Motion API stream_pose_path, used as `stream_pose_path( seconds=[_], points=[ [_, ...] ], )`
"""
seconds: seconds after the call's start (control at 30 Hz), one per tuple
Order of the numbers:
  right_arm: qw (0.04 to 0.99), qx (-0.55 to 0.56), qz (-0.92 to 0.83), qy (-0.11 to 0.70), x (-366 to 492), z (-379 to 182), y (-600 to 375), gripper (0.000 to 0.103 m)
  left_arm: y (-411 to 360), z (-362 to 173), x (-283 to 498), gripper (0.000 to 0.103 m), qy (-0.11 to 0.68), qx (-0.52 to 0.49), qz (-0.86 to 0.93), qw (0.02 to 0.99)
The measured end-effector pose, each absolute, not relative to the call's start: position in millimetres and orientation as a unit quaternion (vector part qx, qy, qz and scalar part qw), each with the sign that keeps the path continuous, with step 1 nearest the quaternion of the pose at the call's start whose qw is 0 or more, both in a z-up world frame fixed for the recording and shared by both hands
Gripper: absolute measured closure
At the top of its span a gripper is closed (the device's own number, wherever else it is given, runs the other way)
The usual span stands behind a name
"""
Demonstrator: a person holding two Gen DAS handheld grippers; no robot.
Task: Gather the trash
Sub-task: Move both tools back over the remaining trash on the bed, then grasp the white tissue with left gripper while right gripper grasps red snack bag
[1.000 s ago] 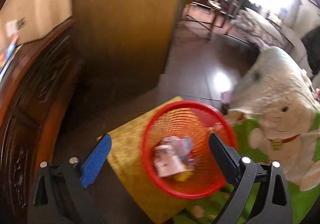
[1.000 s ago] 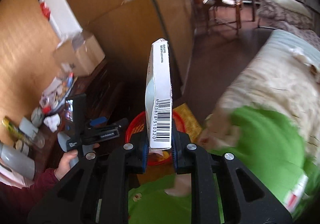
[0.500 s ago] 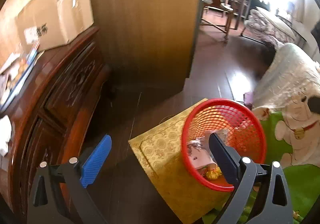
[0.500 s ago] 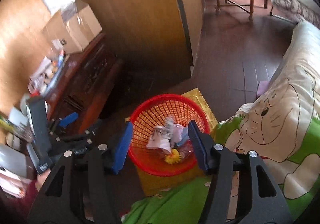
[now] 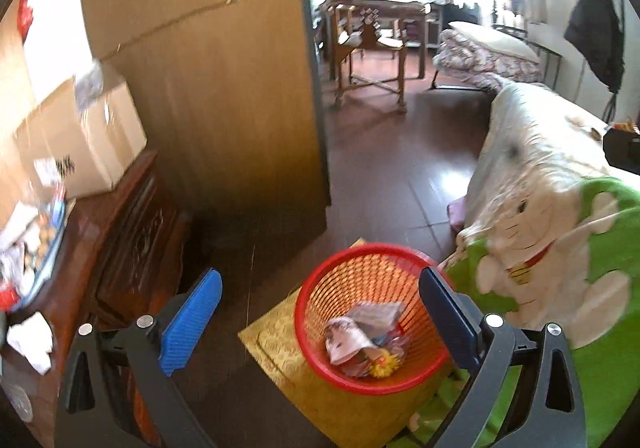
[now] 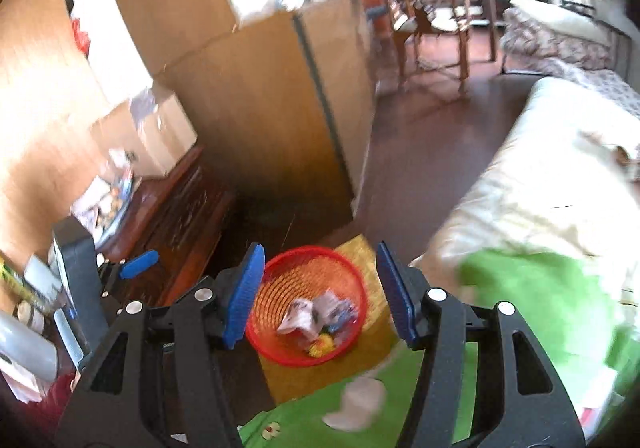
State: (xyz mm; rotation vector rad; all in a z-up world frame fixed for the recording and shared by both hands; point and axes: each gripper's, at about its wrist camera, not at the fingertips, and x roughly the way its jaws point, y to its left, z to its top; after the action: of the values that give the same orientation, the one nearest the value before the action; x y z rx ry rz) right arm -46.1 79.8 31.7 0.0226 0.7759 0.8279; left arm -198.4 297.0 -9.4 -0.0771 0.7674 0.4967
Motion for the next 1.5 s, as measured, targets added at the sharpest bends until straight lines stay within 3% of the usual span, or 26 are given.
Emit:
stream_pose_path(
  seconds=[0.33, 0.73, 1.17, 1.5],
  points=[
    [0.891, 0.086, 0.322, 0.309, -40.5, 60.5, -31.5, 0.042, 204.1, 47.9, -174.7, 0.006, 0.319, 0.06, 0.196, 0.925],
    [0.925, 0.159, 0.201, 0.28, -21.4, 44.4, -169.9, 0.037, 72.9, 60.0, -113.9, 0.006, 0.294, 0.162, 0.086, 0.938],
    [0.901, 0.243, 0.126, 0.338, 69.6, 1.9, -239.3, 0.036, 32.5, 35.6, 55.1, 0.006, 0.382, -0.021, -0.022, 0.924],
    [0.911, 0.175, 0.139, 0.347, 155.0, 12.7, -195.5, 0.034, 62.6, 7.7, 90.7, 0.006, 0.4, -0.126, -0.01, 0.908]
  ],
)
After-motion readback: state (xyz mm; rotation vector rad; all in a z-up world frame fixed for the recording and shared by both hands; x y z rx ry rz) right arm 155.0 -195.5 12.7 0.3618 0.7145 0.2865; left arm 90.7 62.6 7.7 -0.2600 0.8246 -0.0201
